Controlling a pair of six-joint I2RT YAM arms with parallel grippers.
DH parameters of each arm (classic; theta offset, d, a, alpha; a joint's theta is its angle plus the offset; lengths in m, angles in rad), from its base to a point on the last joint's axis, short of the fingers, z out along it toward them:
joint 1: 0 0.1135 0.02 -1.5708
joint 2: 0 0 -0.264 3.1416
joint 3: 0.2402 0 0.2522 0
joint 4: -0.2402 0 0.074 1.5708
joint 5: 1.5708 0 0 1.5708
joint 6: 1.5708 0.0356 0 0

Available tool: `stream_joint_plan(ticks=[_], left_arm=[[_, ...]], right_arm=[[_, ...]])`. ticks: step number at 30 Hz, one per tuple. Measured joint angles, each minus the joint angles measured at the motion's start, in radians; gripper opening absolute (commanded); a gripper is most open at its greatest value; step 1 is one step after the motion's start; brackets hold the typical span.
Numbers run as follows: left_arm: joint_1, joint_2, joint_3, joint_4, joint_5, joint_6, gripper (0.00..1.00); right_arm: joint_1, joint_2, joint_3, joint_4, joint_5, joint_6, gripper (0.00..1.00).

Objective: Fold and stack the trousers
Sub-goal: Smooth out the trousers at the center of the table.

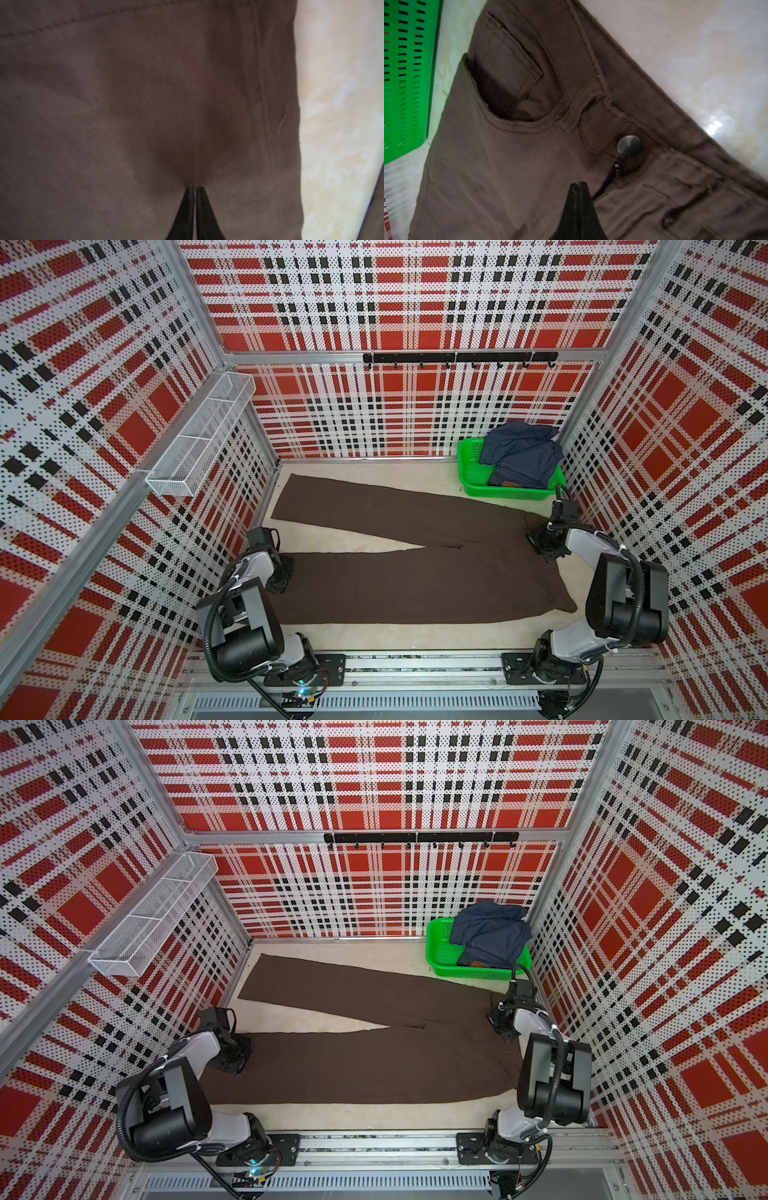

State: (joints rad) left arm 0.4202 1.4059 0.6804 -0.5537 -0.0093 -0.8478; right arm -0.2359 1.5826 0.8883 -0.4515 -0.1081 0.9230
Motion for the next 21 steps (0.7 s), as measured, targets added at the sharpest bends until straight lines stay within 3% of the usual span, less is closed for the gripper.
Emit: stream_joint_plan(ticks=[9,16,21], left_arm=[[-0.006,0.036,-0.004,0.061,-0.022,0.026,0.03],[0.006,0.068,0.008,0.093,-0.014,0.046,0.05],[-0.013,0.079,0.035,0.104,0.008,0.063,0.34]], right_arm=[[-0.059,0.094,-0.002,0.087,-0.015,-0.018,0.00],[-0.143,0.145,0.056,0.087,-0.027,-0.091,0.08],[-0.145,0.170,0.102,0.086,-0.076,-0.150,0.30]])
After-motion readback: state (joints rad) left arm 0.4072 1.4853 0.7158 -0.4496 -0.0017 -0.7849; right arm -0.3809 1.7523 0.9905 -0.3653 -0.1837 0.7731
